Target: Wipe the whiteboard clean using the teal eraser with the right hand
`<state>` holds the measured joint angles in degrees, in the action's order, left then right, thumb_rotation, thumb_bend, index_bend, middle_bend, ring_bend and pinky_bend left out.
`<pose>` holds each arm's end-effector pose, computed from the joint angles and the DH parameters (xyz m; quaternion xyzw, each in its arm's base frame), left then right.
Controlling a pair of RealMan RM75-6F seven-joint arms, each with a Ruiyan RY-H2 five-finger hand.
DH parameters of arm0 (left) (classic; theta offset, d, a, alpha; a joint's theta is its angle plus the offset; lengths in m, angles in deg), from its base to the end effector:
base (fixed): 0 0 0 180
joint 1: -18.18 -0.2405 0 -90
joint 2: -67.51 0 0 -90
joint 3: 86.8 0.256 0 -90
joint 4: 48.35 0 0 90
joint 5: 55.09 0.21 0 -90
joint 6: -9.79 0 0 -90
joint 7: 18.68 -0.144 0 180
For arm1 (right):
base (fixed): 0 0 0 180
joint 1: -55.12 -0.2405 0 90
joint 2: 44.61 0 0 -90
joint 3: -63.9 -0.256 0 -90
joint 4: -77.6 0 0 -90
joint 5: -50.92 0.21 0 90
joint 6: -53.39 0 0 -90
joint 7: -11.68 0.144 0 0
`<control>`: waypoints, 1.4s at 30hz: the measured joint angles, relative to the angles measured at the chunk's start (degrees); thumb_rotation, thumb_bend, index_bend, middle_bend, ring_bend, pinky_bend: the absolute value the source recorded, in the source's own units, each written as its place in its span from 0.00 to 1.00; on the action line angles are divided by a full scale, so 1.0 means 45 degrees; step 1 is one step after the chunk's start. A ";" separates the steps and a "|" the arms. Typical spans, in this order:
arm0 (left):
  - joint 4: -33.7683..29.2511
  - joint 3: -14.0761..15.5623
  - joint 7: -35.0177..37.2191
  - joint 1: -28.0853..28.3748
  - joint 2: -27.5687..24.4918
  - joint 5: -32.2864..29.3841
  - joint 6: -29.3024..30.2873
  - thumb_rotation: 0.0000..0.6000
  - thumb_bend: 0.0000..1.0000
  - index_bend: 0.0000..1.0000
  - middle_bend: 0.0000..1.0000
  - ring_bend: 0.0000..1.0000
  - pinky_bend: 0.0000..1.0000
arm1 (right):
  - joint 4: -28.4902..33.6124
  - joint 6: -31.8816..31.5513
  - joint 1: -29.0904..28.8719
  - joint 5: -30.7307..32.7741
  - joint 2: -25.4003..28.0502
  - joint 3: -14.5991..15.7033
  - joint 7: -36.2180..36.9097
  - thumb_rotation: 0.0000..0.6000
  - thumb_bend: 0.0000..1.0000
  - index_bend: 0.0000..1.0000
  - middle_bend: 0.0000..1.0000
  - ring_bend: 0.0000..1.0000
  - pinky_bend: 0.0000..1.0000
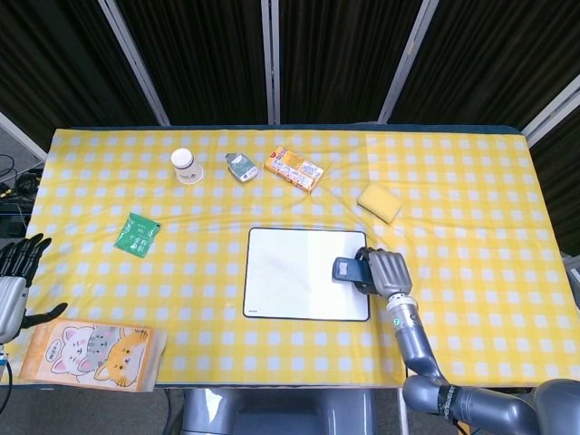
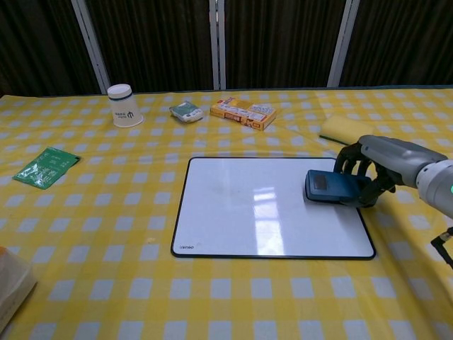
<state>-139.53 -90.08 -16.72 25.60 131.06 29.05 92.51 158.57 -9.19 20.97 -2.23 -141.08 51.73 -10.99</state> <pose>-0.3132 0.1970 0.1620 -0.5969 -0.3925 -0.3896 0.5813 -0.1997 -0.3227 -0.0337 0.6339 -0.4877 0.3469 0.4900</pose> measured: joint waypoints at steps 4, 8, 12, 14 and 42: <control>-0.0027 0.0000 0.0026 -0.0006 -0.0018 -0.0010 -0.0006 1.00 0.14 0.00 0.00 0.00 0.00 | 0.0789 -0.0547 0.0070 -0.0394 0.0427 -0.0298 0.0087 1.00 0.33 0.86 0.74 0.69 0.74; -0.0069 0.0000 0.0028 0.0002 -0.0026 0.0010 -0.0006 1.00 0.14 0.00 0.00 0.00 0.00 | 0.1657 -0.0917 0.0038 -0.0677 0.0765 -0.0661 0.0068 1.00 0.33 0.86 0.74 0.69 0.74; -0.0090 0.0000 0.0072 -0.0002 -0.0055 0.0007 -0.0007 1.00 0.14 0.00 0.00 0.00 0.00 | 0.2194 -0.0976 -0.0091 -0.0636 0.0885 -0.0815 -0.0191 1.00 0.33 0.86 0.74 0.69 0.74; -0.0088 -0.0001 0.0097 -0.0007 -0.0067 0.0004 -0.0004 1.00 0.14 0.00 0.00 0.00 0.00 | 0.2210 -0.0976 -0.0139 -0.0616 0.0831 -0.0786 -0.0302 1.00 0.33 0.86 0.74 0.69 0.74; -0.0467 0.0271 -0.0883 -0.0054 0.0143 0.0459 0.0142 1.00 0.14 0.00 0.00 0.00 0.00 | 0.0337 -0.0558 0.1364 -0.2600 0.2354 0.1537 0.0633 1.00 0.22 0.52 0.35 0.32 0.21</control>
<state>-141.63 -88.86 -20.70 25.36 131.71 31.11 93.15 160.09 -11.71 27.11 -13.93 -130.48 58.65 -8.14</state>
